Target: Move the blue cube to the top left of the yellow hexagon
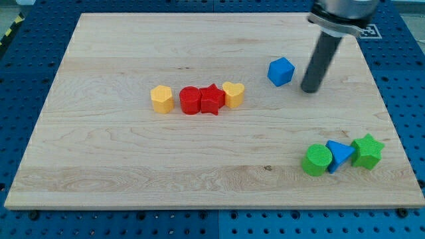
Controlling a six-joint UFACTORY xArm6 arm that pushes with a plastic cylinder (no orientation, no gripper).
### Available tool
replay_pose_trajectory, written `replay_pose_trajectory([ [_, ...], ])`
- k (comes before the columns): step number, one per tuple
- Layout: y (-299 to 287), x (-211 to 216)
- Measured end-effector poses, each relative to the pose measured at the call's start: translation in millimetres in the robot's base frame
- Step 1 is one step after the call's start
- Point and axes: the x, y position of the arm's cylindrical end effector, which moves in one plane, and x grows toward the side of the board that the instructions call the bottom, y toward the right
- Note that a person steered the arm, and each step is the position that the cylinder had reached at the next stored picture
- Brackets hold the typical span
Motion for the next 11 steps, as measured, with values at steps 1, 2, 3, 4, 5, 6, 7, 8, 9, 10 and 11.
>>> replay_pose_trajectory([
  [1,-57.3,-63.8],
  [2,-103.6,-89.9],
  [3,-90.3,-79.2],
  [4,-83.7,-47.9],
  [5,-121.9,-54.0],
  [6,-190.5,-85.6],
  [7,-220.2,-101.0],
  [8,-200.8,-99.3],
  [9,-214.5,-116.2],
  [10,-261.0,-138.8],
  [11,-283.9,-143.3],
])
